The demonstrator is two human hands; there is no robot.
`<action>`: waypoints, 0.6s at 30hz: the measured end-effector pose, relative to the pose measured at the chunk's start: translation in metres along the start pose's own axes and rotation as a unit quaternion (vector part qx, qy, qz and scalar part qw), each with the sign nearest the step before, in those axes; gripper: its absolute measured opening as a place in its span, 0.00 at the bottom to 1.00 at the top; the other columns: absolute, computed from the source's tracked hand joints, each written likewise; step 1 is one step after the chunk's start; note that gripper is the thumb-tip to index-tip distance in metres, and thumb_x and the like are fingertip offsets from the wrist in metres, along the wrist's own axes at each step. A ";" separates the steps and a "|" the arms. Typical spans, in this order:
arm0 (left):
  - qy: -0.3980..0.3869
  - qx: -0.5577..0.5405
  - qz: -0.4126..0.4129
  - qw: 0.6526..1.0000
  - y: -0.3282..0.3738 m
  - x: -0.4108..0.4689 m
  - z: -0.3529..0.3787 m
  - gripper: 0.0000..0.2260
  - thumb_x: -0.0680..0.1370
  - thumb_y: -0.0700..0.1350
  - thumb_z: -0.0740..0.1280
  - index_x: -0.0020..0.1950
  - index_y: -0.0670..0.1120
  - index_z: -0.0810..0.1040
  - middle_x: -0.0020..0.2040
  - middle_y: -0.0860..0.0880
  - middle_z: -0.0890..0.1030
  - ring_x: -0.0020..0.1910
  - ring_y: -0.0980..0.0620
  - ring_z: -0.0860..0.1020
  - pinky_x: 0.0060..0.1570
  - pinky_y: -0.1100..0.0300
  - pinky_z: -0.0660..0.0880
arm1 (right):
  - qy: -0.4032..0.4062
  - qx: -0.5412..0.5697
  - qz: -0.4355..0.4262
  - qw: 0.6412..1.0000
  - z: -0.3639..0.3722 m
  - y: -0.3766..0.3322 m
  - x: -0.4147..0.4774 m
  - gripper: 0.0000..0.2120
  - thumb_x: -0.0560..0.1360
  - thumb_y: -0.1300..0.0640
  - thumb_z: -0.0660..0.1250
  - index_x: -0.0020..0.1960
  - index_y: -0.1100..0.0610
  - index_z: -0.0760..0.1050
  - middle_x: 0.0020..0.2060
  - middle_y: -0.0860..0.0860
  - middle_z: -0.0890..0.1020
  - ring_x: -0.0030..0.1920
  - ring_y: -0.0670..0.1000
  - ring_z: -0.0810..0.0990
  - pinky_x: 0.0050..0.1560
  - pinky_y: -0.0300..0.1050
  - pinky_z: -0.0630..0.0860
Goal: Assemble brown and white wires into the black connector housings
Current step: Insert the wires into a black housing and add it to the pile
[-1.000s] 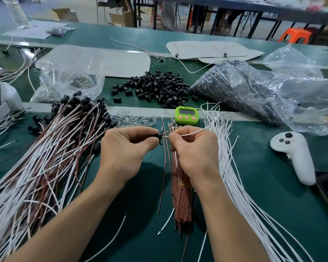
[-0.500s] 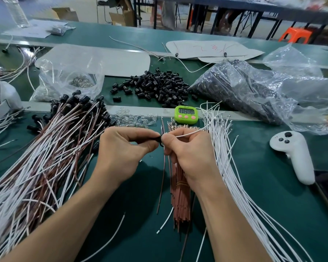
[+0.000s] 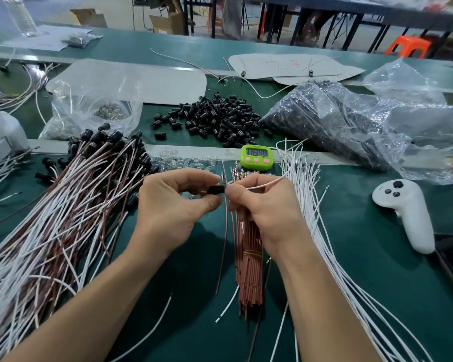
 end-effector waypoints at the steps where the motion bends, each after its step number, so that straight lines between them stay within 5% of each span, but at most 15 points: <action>1: -0.004 0.009 0.010 1.000 0.002 0.000 -0.001 0.15 0.65 0.40 0.82 0.44 0.58 0.87 0.40 0.55 0.87 0.40 0.58 0.84 0.44 0.67 0.79 | -0.007 -0.005 -0.001 1.000 0.001 0.001 0.000 0.11 0.73 0.67 0.76 0.34 0.57 0.84 0.27 0.56 0.81 0.24 0.50 0.74 0.26 0.38 0.70; 7: -0.021 0.029 0.030 0.999 0.007 0.000 0.001 0.14 0.67 0.40 0.82 0.45 0.57 0.88 0.41 0.56 0.87 0.40 0.59 0.83 0.44 0.69 0.77 | -0.056 0.024 0.014 0.998 0.002 0.000 0.000 0.07 0.69 0.64 0.80 0.36 0.56 0.85 0.28 0.55 0.82 0.24 0.48 0.74 0.26 0.35 0.70; 13: 0.044 -0.127 -0.115 0.984 -0.013 0.003 0.001 0.10 0.75 0.33 0.73 0.46 0.49 0.87 0.39 0.47 0.87 0.37 0.55 0.83 0.43 0.62 0.79 | -0.019 0.022 0.041 0.999 -0.006 0.003 0.000 0.08 0.74 0.68 0.74 0.49 0.56 0.85 0.41 0.56 0.87 0.38 0.51 0.85 0.39 0.39 0.77; 15: 0.048 -0.163 -0.164 0.972 -0.019 0.002 0.003 0.07 0.78 0.35 0.70 0.47 0.45 0.85 0.39 0.46 0.87 0.37 0.53 0.83 0.49 0.55 0.78 | -0.020 -0.030 0.034 0.999 0.001 0.003 -0.001 0.05 0.75 0.65 0.74 0.46 0.56 0.85 0.39 0.56 0.88 0.37 0.51 0.86 0.36 0.38 0.77; 18: 0.026 -0.234 -0.220 0.947 -0.025 0.000 0.015 0.06 0.81 0.36 0.65 0.49 0.41 0.81 0.40 0.46 0.87 0.38 0.52 0.83 0.45 0.58 0.80 | -0.018 -0.116 0.010 0.993 0.015 0.003 -0.003 0.03 0.74 0.57 0.77 0.41 0.54 0.86 0.33 0.51 0.87 0.31 0.47 0.84 0.31 0.36 0.75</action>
Point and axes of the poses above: each hand's wrist, its own x-axis towards the middle knuckle, its own z-axis out of the palm, y = z × x, the point moved 7 cm from there along x, towards the middle knuckle
